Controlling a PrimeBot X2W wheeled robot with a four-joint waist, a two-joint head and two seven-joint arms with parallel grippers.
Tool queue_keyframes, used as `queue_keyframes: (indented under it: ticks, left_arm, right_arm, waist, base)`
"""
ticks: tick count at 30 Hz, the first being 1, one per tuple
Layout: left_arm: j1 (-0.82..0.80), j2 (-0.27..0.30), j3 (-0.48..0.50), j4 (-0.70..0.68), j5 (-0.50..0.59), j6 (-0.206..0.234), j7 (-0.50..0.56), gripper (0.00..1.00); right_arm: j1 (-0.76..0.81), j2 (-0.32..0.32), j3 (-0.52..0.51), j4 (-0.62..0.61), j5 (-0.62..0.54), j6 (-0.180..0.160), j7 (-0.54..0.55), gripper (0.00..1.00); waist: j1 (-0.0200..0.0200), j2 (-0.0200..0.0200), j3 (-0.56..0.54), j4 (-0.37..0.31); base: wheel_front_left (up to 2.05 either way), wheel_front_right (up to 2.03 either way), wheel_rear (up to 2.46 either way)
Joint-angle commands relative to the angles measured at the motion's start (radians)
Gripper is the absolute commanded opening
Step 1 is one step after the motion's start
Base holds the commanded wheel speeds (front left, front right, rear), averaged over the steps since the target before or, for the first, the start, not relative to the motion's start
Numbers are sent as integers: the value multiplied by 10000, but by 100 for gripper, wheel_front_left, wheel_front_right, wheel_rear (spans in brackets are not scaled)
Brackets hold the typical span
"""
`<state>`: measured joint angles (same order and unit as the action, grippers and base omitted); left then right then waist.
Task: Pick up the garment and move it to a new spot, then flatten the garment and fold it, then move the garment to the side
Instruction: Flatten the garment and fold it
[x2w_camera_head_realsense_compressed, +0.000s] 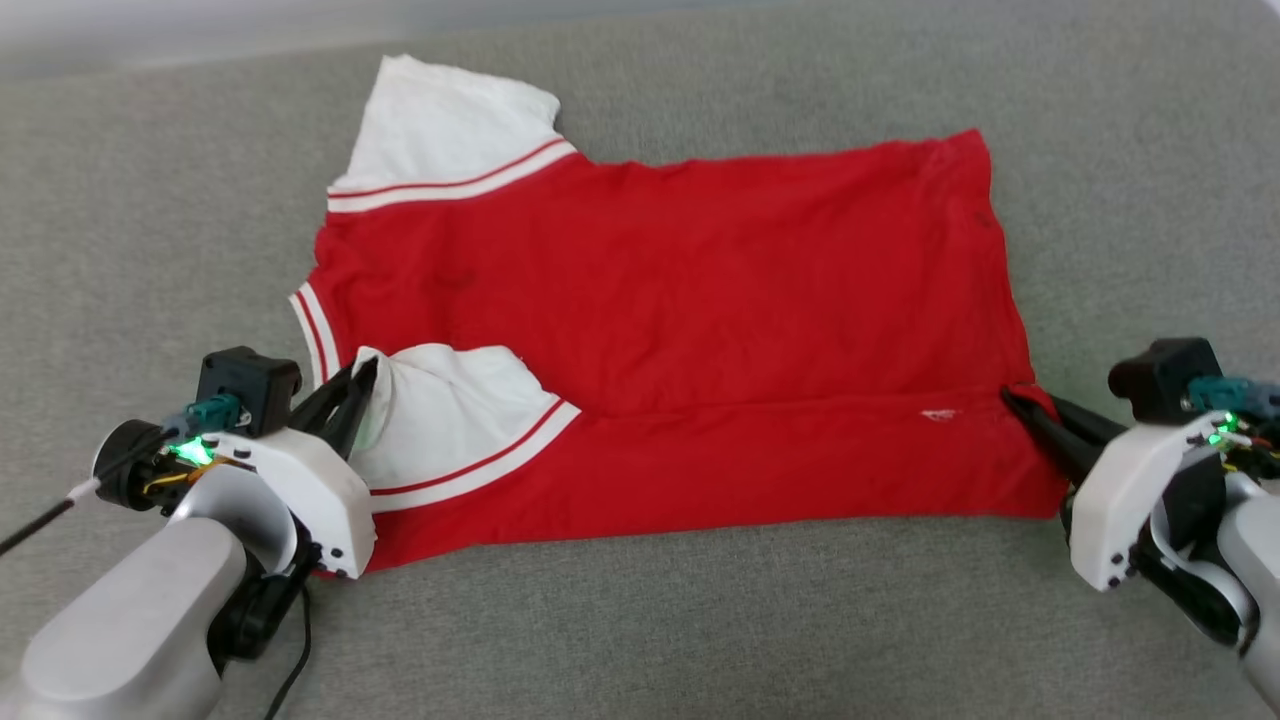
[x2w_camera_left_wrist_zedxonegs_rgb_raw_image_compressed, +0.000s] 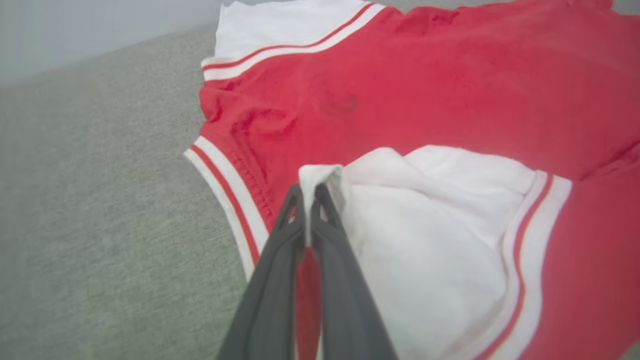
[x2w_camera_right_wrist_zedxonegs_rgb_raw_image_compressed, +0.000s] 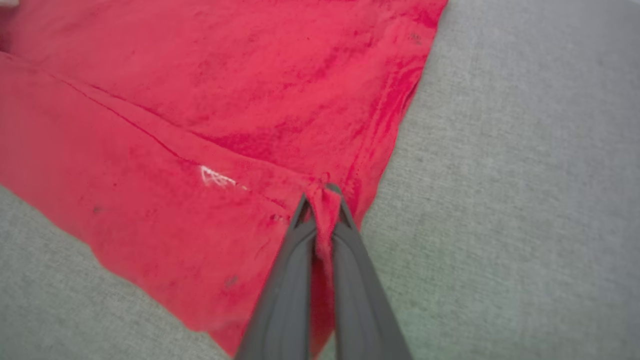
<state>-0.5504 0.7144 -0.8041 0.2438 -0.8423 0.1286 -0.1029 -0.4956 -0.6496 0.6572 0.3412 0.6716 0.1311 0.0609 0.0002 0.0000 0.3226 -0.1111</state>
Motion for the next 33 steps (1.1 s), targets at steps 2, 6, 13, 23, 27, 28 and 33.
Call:
queue_keyframes:
  ticks: [2, 6, 13, 23, 27, 28, 33]
  left_arm:
    - [-276, -175, -63, 612, -27, -205, 30, 0]
    - [-409, -591, -241, 1540, -104, -598, 13, 0]
    - [-700, -860, -373, 2488, -99, -1182, -228, 100]
    - [-1603, 157, -489, 961, -527, -1566, 2131, 100]
    - [-2028, 713, -534, 71, -1095, -1564, 4002, 100]
    - [-2094, 852, -606, -117, -1243, -1557, 4558, 100]
    - [-2423, 1356, -881, -831, -2199, -1442, 7144, 100]
  right_arm:
    - [-423, 210, 159, 427, 82, -7, -52, 0]
    - [-750, 388, 745, 1113, 261, -5, 73, 0]
    - [-897, 205, 1031, 1258, 763, -5, -522, 100]
    - [-190, -317, 690, 488, 851, -5, -813, 100]
    - [41, -336, 459, 272, 730, -7, -713, 100]
    - [91, -330, 404, 229, 703, -7, -674, 100]
    - [250, -182, 205, 54, 509, -5, -494, 100]
  waist:
    - [-2, 0, 488, -132]
    - [-2, 0, 556, -82]
    - [-2, 0, -33, 172]
    - [-2, 0, -872, 547]
    - [-2, 0, -956, 586]
    - [-2, 0, -960, 587]
    - [-2, 0, -921, 533]
  base:
    - [0, 0, 0]
    - [0, 0, 0]
    - [0, 0, 0]
    - [0, 0, 0]
    - [0, 0, 0]
    - [0, 0, 0]
    - [0, 0, 0]
